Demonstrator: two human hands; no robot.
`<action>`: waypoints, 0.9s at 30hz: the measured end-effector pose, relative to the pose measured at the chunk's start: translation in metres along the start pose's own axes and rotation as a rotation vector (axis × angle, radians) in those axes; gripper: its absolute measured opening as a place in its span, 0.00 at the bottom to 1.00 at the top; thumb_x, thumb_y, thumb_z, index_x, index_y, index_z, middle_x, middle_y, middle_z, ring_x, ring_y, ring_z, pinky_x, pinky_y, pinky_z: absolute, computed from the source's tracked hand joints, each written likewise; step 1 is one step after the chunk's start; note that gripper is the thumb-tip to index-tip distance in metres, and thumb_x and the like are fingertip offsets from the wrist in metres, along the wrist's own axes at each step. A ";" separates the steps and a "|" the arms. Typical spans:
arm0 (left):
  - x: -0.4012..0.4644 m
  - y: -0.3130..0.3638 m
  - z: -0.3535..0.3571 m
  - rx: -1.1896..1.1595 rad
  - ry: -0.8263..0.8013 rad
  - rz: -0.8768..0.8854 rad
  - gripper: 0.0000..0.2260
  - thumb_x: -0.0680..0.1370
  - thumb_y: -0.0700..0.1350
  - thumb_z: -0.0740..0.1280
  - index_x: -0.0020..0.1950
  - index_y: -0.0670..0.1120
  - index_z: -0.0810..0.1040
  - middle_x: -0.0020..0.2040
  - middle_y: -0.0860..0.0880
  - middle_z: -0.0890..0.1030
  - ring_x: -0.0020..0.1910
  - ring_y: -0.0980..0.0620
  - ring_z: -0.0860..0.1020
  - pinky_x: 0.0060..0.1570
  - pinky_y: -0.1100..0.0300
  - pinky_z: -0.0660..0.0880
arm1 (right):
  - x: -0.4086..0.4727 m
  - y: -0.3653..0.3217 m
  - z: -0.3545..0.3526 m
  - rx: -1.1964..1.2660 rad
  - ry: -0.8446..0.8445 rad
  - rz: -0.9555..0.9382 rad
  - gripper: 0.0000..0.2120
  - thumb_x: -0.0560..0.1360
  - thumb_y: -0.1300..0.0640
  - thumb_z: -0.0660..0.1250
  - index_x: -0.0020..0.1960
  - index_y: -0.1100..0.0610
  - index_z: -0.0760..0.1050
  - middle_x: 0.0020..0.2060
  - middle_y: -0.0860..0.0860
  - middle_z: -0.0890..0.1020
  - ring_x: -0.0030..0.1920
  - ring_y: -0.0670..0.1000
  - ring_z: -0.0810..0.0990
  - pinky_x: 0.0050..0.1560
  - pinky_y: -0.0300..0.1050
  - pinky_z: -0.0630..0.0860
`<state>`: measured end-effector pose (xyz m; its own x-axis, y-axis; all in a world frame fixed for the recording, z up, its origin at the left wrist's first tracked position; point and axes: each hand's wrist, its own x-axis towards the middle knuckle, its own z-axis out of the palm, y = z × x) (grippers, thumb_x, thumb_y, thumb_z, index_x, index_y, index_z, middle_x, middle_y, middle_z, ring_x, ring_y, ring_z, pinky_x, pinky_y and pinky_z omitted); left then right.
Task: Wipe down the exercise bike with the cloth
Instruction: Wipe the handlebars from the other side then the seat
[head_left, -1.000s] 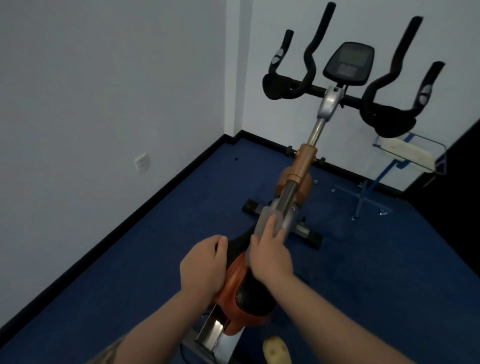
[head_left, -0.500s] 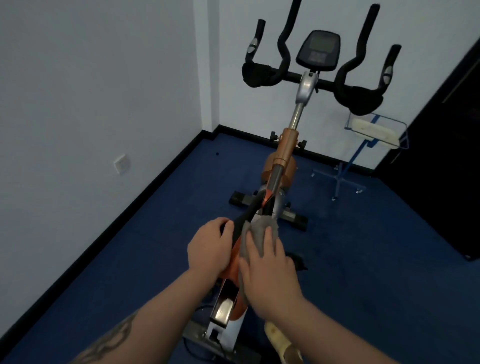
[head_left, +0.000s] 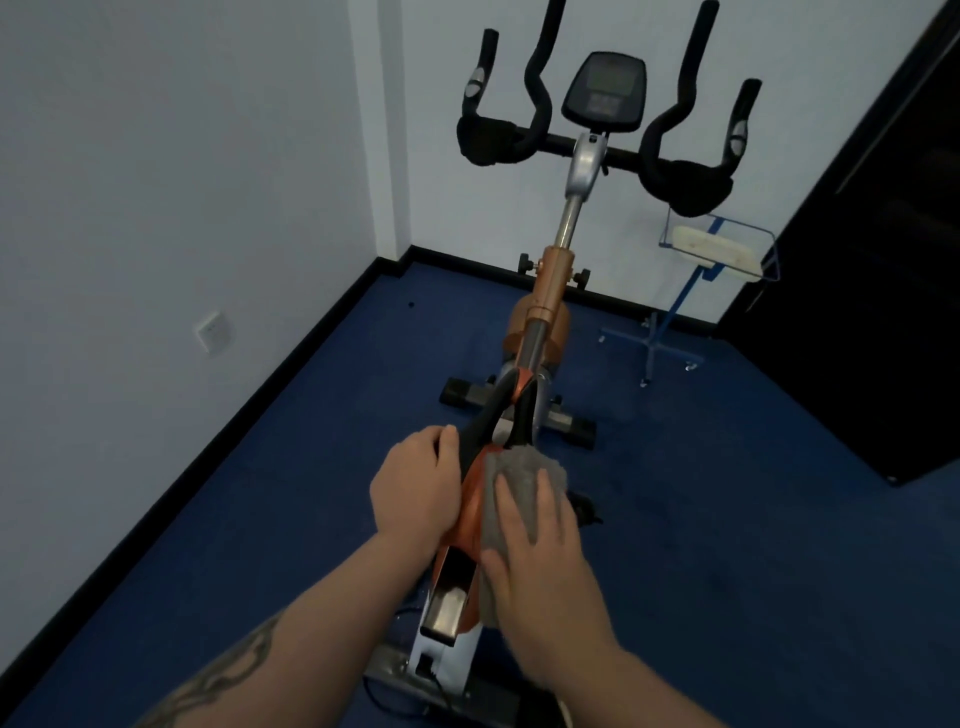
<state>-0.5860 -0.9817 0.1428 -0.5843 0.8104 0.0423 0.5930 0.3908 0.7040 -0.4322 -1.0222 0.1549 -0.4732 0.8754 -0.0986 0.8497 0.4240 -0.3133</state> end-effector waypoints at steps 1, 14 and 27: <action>0.000 0.000 0.000 0.001 0.000 0.003 0.17 0.81 0.57 0.51 0.38 0.54 0.74 0.36 0.55 0.77 0.36 0.58 0.75 0.36 0.56 0.71 | 0.002 0.004 -0.002 0.080 -0.006 0.035 0.32 0.81 0.40 0.46 0.73 0.39 0.26 0.77 0.50 0.37 0.76 0.55 0.48 0.70 0.49 0.66; 0.000 -0.001 -0.002 0.002 -0.010 0.031 0.17 0.81 0.56 0.51 0.41 0.52 0.75 0.37 0.54 0.77 0.37 0.54 0.76 0.41 0.51 0.76 | 0.017 -0.008 -0.003 0.225 0.060 0.226 0.31 0.80 0.38 0.43 0.77 0.44 0.35 0.77 0.51 0.51 0.70 0.55 0.62 0.64 0.51 0.71; 0.001 -0.002 0.000 0.017 0.000 0.024 0.16 0.81 0.56 0.51 0.38 0.54 0.71 0.37 0.55 0.76 0.37 0.57 0.75 0.35 0.57 0.69 | 0.037 -0.010 -0.010 -0.020 -0.091 0.121 0.28 0.81 0.38 0.43 0.77 0.41 0.37 0.78 0.55 0.39 0.75 0.60 0.50 0.66 0.61 0.67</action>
<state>-0.5878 -0.9817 0.1415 -0.5700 0.8195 0.0589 0.6161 0.3789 0.6906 -0.4565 -0.9916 0.1637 -0.3858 0.8960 -0.2198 0.9056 0.3223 -0.2756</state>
